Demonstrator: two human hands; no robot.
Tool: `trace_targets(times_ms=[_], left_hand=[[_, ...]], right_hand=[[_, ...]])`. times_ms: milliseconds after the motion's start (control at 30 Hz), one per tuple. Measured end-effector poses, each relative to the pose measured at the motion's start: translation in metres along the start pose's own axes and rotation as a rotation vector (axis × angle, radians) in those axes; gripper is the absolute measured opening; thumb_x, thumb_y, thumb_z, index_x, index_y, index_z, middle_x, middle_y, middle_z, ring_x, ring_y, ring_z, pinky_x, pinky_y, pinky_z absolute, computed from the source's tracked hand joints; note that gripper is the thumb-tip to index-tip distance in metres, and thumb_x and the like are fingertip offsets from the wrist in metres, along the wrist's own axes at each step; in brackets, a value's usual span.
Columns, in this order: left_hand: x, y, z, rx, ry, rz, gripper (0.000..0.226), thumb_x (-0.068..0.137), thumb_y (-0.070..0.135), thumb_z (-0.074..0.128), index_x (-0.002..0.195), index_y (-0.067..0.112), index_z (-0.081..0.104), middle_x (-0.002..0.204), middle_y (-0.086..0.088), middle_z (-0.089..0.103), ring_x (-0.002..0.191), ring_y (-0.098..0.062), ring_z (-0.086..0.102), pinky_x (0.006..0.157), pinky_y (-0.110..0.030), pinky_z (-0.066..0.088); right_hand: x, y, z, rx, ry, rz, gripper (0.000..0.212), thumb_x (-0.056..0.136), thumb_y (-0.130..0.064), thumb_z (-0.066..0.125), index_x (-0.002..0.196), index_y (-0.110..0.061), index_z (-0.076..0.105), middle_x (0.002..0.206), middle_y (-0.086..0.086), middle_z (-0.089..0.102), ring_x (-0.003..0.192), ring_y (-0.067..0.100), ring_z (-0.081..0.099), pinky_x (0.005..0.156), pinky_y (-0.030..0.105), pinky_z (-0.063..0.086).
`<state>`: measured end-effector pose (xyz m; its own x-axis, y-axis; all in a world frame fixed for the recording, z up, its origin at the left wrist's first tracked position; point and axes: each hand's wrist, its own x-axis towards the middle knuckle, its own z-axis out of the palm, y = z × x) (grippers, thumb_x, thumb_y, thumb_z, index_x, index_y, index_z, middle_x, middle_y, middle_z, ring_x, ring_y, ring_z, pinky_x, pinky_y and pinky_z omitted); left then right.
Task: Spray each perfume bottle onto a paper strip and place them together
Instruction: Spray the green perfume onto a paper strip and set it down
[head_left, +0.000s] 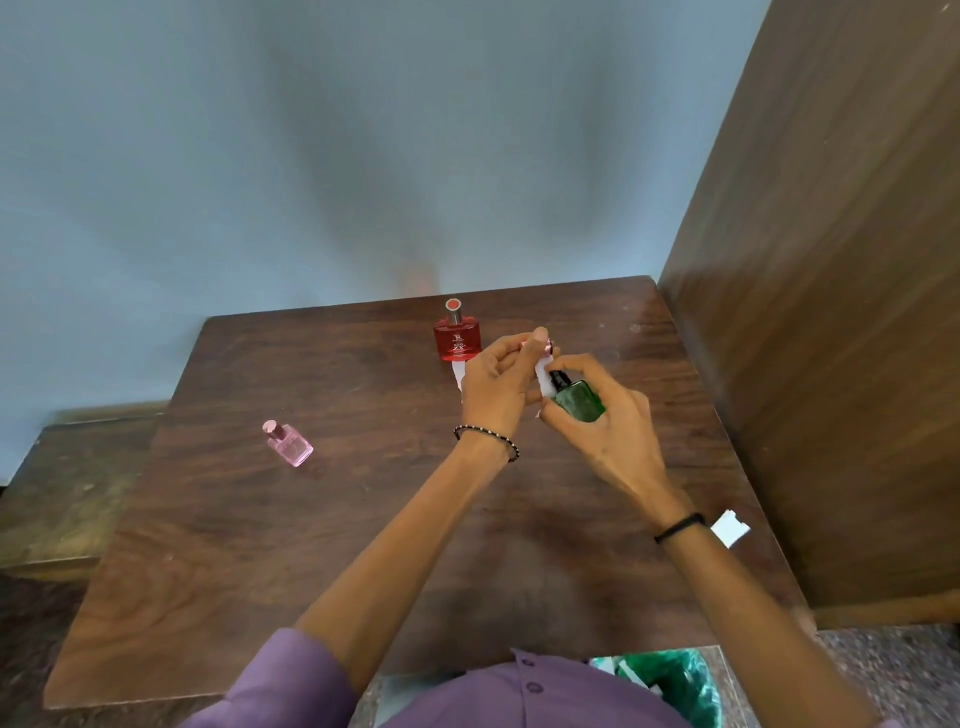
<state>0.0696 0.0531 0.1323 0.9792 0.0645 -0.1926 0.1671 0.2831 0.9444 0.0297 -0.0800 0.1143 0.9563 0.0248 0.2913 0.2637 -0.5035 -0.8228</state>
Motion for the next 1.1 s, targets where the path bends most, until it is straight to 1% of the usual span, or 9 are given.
trace_targets(times_ms=[100,367,533,667,767,867,933,1033,1100], left_hand=[[0.0,-0.001,0.002,0.009,-0.004,-0.01,0.031,0.092,0.026,0.071,0.106,-0.001,0.072,0.091,-0.008,0.078,0.085,-0.017,0.075,0.064,-0.028,0.062],[0.002,0.002,0.002,0.025,-0.008,-0.02,0.029,0.092,0.028,0.071,0.103,0.002,0.073,0.086,-0.001,0.079,0.079,-0.012,0.075,0.065,-0.027,0.061],[0.0,0.0,0.003,0.016,-0.003,-0.048,0.023,0.092,0.027,0.072,0.097,0.005,0.074,0.085,-0.003,0.078,0.076,-0.011,0.074,0.063,-0.024,0.06],[-0.001,-0.001,0.004,-0.001,-0.02,-0.071,0.019,0.092,0.029,0.071,0.092,0.01,0.075,0.091,-0.008,0.078,0.08,-0.015,0.073,0.065,-0.027,0.061],[-0.001,-0.001,0.003,-0.025,-0.015,-0.071,0.029,0.093,0.028,0.07,0.103,0.001,0.073,0.099,-0.016,0.077,0.085,-0.019,0.075,0.067,-0.028,0.062],[0.001,-0.002,-0.001,-0.022,-0.011,-0.067,0.031,0.093,0.027,0.069,0.104,-0.002,0.072,0.1,-0.017,0.077,0.09,-0.023,0.075,0.075,-0.033,0.063],[0.001,-0.004,-0.003,-0.032,-0.023,-0.074,0.026,0.094,0.025,0.068,0.099,0.0,0.072,0.094,-0.014,0.077,0.09,-0.021,0.076,0.074,-0.033,0.063],[0.001,-0.005,-0.005,-0.028,-0.054,-0.078,0.025,0.096,0.025,0.066,0.101,0.001,0.07,0.092,-0.012,0.077,0.085,-0.019,0.077,0.071,-0.03,0.063],[0.0,-0.006,-0.006,0.011,-0.076,-0.078,0.026,0.096,0.027,0.065,0.1,0.002,0.071,0.09,-0.011,0.077,0.081,-0.017,0.077,0.07,-0.028,0.062]], right_hand=[[0.0,-0.002,0.003,0.003,0.045,-0.015,0.035,0.081,-0.025,0.076,0.112,-0.036,0.064,0.069,-0.007,0.066,0.056,0.007,0.057,0.052,0.008,0.043],[-0.001,-0.002,0.009,0.028,0.063,0.023,0.039,0.085,-0.028,0.074,0.121,-0.034,0.062,0.08,-0.02,0.068,0.066,0.001,0.062,0.056,0.005,0.043],[-0.002,0.0,0.011,0.014,0.046,0.016,0.028,0.086,-0.027,0.074,0.111,-0.035,0.063,0.066,-0.012,0.063,0.059,0.003,0.059,0.054,0.006,0.041],[-0.003,-0.001,0.012,0.03,0.072,0.054,0.024,0.085,-0.027,0.073,0.105,-0.036,0.063,0.076,-0.018,0.066,0.058,0.003,0.059,0.053,0.007,0.042],[-0.005,0.001,0.005,0.096,0.089,0.113,0.03,0.085,-0.032,0.073,0.113,-0.039,0.062,0.091,-0.021,0.07,0.074,0.003,0.065,0.061,0.009,0.047],[-0.007,0.005,-0.005,0.187,0.061,0.224,0.043,0.083,-0.037,0.075,0.121,-0.045,0.057,0.089,-0.009,0.071,0.068,0.006,0.061,0.062,0.026,0.052],[-0.008,0.007,-0.01,0.224,0.064,0.287,0.051,0.081,-0.035,0.08,0.124,-0.042,0.053,0.101,-0.011,0.068,0.076,0.007,0.062,0.069,0.033,0.054],[-0.008,0.008,-0.014,0.226,0.07,0.336,0.061,0.073,-0.042,0.083,0.123,-0.039,0.048,0.114,-0.016,0.064,0.096,0.001,0.065,0.077,0.031,0.057],[-0.007,0.008,-0.015,0.212,0.048,0.334,0.059,0.071,-0.044,0.081,0.119,-0.04,0.048,0.11,-0.013,0.068,0.095,0.002,0.067,0.075,0.027,0.055]])
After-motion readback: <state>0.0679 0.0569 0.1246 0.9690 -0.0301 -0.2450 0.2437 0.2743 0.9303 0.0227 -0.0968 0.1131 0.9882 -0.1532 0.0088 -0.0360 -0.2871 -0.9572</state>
